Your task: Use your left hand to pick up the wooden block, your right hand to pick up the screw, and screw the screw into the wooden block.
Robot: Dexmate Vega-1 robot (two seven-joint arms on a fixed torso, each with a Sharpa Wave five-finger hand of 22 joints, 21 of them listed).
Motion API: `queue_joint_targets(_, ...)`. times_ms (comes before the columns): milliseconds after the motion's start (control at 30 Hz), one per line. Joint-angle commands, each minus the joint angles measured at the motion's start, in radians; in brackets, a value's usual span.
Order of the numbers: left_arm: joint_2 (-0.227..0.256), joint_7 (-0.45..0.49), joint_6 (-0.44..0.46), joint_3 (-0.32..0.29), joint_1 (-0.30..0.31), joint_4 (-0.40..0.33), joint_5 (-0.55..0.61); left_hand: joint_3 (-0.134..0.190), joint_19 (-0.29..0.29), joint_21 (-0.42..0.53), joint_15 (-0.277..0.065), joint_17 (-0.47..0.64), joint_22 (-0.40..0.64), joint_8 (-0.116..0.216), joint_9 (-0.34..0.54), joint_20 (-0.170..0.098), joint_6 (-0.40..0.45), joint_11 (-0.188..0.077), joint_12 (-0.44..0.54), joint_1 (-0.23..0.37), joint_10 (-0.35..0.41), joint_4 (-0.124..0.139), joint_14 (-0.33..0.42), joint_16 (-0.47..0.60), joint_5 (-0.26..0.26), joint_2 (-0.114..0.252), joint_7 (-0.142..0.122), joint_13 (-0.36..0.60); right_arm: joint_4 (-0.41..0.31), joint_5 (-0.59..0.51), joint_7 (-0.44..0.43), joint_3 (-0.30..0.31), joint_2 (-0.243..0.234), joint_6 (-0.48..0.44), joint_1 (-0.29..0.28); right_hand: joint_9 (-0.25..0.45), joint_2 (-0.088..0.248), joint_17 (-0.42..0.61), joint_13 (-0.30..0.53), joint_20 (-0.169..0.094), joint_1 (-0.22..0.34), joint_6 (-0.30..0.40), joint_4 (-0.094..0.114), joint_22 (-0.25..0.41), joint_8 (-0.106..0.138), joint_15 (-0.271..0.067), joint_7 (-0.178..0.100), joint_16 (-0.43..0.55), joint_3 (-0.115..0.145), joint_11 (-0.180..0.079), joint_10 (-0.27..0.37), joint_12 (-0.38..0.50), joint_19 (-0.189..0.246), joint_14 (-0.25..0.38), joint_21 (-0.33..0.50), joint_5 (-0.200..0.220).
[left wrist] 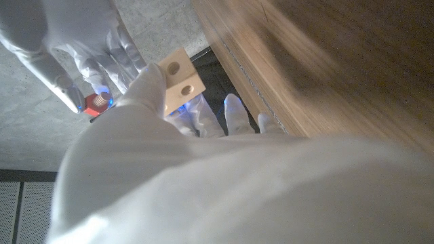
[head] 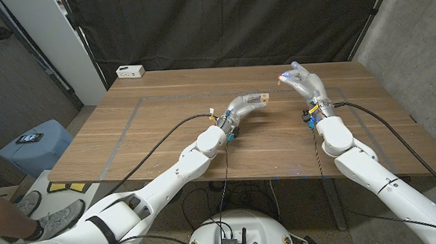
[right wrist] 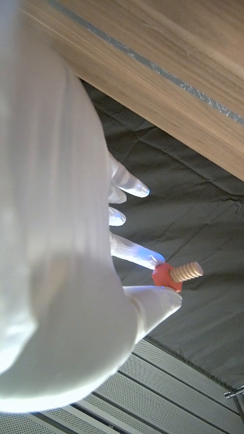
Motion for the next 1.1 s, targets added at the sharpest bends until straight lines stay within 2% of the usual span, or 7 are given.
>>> queue_joint_targets(33, -0.015, -0.015, 0.006, 0.003, -0.009, 0.019, -0.018, -0.001, 0.007, 0.006, -0.077, 0.001, 0.002, 0.007, 0.004, 0.001, 0.009, 0.002, -0.002, -0.004, 0.005, 0.002, 0.011, 0.008, 0.003, 0.000, 0.001, 0.002, 0.036, -0.018, -0.022, -0.020, 0.046, 0.027, 0.026, -0.002, -0.003, 0.002, 0.003, -0.012, 0.013, 0.010, -0.005, 0.002, 0.005, -0.018, -0.001, 0.001, 0.004, -0.002, 0.005, -0.001, 0.005, 0.012, 0.000, 0.002)
queue_joint_targets(633, -0.018, -0.008, 0.034, -0.003, -0.005, 0.009, -0.036, -0.004, 0.007, 0.006, -0.078, 0.001, 0.002, 0.008, 0.003, 0.002, 0.012, 0.002, -0.003, -0.010, 0.009, 0.003, 0.013, 0.009, 0.003, -0.001, 0.001, 0.002, 0.076, -0.058, -0.041, -0.046, 0.078, 0.049, 0.060, -0.022, -0.014, 0.003, 0.004, -0.013, 0.020, 0.008, -0.007, 0.002, -0.002, -0.021, -0.003, -0.002, 0.006, -0.008, 0.006, -0.003, 0.006, 0.013, -0.001, 0.006)
queue_joint_targets(1100, -0.021, 0.008, 0.049, -0.004, 0.007, -0.005, -0.044, -0.008, 0.008, 0.006, -0.077, 0.001, 0.002, 0.008, 0.003, 0.003, 0.014, 0.002, -0.004, -0.016, 0.012, 0.004, 0.015, 0.008, 0.003, -0.002, 0.001, 0.003, 0.074, -0.095, -0.052, -0.060, 0.075, 0.043, 0.063, -0.028, -0.016, 0.003, 0.004, -0.013, 0.027, 0.007, -0.007, 0.002, -0.003, -0.021, 0.002, -0.003, 0.010, -0.007, 0.005, -0.004, 0.006, 0.014, -0.001, 0.008)
